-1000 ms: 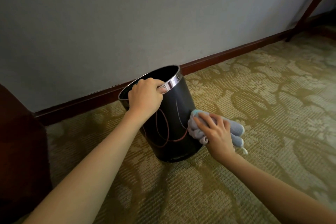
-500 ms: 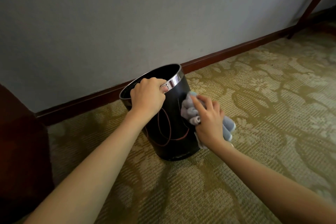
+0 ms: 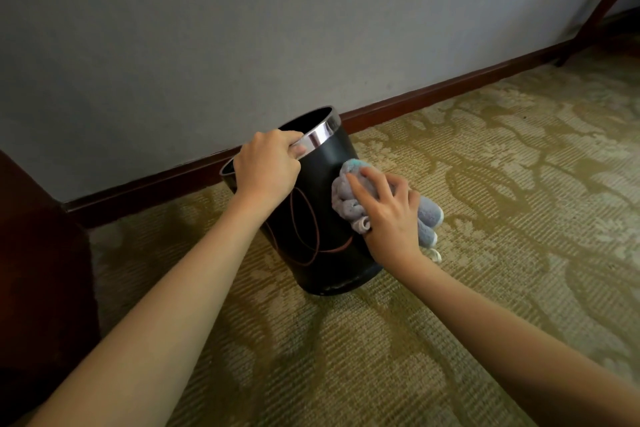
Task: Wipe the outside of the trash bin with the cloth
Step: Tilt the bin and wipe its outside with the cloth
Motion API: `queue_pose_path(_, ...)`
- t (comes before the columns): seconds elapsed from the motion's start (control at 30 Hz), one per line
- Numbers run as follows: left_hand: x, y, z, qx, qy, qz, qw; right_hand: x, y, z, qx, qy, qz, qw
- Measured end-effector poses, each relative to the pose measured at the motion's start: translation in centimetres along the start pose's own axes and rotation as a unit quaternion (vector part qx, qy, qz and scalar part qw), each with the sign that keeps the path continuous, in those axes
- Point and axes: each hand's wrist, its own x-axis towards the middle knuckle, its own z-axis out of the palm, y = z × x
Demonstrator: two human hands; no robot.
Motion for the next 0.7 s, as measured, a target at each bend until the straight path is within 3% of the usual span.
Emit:
queue_pose_path(0.33, 0.9, -3.6, -0.9, -0.045, 0.018, -0.047, 0.998, -5.3, 3.1, 1.1, -0.057, -0.115, -0.037, 0.991)
queue_pose_path(0.7, 0.9, -3.6, -1.0, -0.032, 0.023, -0.062, 0.997, -1.4, 0.7, 0.8, 0.029, -0.083, 0.025, 0.996)
